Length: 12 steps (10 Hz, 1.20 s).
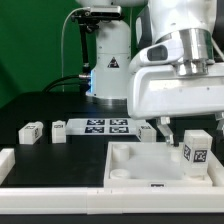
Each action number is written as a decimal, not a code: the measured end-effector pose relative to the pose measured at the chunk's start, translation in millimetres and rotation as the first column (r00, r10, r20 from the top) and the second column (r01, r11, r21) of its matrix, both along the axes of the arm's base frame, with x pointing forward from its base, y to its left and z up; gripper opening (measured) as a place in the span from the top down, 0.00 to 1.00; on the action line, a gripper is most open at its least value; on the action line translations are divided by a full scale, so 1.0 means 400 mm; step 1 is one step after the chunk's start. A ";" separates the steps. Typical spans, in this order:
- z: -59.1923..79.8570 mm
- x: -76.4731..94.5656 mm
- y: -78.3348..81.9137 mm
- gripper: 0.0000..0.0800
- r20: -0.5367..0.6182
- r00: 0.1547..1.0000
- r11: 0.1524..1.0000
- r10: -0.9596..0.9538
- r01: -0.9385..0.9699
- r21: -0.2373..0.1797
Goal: Assemble one leg
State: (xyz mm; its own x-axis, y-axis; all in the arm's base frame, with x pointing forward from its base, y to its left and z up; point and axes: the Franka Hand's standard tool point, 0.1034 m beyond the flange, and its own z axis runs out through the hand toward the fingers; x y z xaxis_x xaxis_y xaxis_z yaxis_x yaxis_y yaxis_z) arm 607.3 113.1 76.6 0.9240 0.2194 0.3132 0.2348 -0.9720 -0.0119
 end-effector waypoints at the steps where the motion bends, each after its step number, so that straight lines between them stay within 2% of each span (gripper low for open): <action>1: 0.010 0.015 0.000 0.19 -0.080 0.997 1.000 0.002 -0.003 -0.005; 2: 0.010 0.021 -0.005 0.19 -0.134 0.991 1.000 0.001 -0.003 -0.010; 3: 0.004 0.003 -0.010 0.19 -0.250 0.968 1.000 0.003 -0.009 -0.020; 5: 0.009 0.003 -0.010 0.19 -0.456 0.890 0.999 0.008 -0.026 -0.033; 6: 0.005 0.020 -0.013 0.19 -0.461 0.887 0.999 0.008 -0.026 -0.032; 7: 0.003 0.018 -0.014 0.35 -0.460 0.888 0.999 0.007 -0.024 -0.032; 8: 0.003 0.018 -0.014 0.35 -0.460 0.888 0.999 0.007 -0.024 -0.032; 9: 0.003 0.018 -0.014 0.53 -0.460 0.888 0.999 0.006 -0.024 -0.032; 10: 0.002 0.018 -0.014 0.64 -0.460 0.888 0.999 0.006 -0.024 -0.032; 12: 0.002 0.018 -0.014 0.64 -0.461 0.887 0.999 -0.013 -0.003 -0.035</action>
Offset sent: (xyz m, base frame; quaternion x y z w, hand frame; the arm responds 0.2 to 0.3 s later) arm 0.0111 -0.0098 0.0009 0.0077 -0.2597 -0.0130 0.9656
